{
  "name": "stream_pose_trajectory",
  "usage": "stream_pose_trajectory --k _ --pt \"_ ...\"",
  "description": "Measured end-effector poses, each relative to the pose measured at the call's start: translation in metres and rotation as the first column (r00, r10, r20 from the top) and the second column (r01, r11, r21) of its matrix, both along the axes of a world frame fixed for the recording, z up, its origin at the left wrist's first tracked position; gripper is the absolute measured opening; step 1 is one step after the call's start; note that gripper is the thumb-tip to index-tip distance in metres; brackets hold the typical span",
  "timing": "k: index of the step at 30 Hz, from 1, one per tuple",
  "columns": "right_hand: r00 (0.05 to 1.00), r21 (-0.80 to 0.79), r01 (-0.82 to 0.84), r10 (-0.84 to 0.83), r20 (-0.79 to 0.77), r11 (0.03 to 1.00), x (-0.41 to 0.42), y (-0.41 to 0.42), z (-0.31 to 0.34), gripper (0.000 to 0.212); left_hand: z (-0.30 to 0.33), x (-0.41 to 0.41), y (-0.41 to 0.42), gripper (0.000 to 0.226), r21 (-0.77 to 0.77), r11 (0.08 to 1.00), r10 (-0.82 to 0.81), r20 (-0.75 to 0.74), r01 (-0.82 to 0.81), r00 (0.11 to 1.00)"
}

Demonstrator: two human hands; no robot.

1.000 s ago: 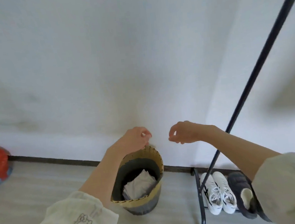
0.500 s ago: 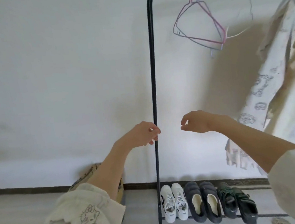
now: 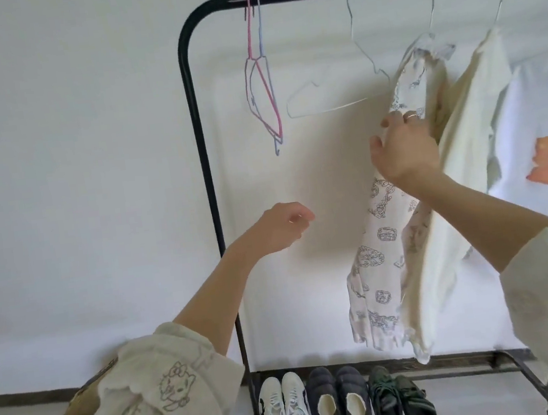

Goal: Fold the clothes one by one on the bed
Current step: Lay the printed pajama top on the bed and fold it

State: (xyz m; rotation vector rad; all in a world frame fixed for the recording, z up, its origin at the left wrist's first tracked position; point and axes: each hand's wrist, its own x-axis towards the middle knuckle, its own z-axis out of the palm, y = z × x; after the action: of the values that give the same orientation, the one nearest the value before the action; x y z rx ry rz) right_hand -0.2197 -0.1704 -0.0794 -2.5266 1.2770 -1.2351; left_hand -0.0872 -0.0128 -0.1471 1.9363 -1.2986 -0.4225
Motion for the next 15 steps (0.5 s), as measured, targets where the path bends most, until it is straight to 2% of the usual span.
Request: stream_pose_trajectory --k 4,7,9,12,15 --pt "0.991 -0.051 0.073 -0.067 0.115 0.996 0.012 -0.036 0.028 0.057 0.016 0.003 -0.046 0.020 -0.089 0.996 -0.010 -0.015 0.009 1.000" --pt "0.987 0.033 0.074 -0.078 0.144 0.997 0.027 -0.057 0.043 0.070 0.029 0.004 -0.073 0.024 -0.119 0.993 -0.017 -0.055 0.011 0.998" --pt "0.983 0.104 0.063 -0.080 0.165 0.993 0.034 -0.071 0.046 0.065 0.036 0.003 -0.086 0.025 -0.137 0.991 -0.020 -0.087 0.008 0.996" --pt "0.970 0.212 -0.013 -0.039 0.239 0.977 0.035 -0.085 0.043 0.046 0.042 0.002 -0.103 0.027 -0.133 0.991 -0.030 -0.112 0.015 0.993" --pt "0.961 0.180 -0.075 0.023 0.275 0.981 0.030 -0.093 0.038 0.035 0.043 0.000 -0.117 0.028 -0.134 0.991 -0.025 -0.137 0.007 0.990"
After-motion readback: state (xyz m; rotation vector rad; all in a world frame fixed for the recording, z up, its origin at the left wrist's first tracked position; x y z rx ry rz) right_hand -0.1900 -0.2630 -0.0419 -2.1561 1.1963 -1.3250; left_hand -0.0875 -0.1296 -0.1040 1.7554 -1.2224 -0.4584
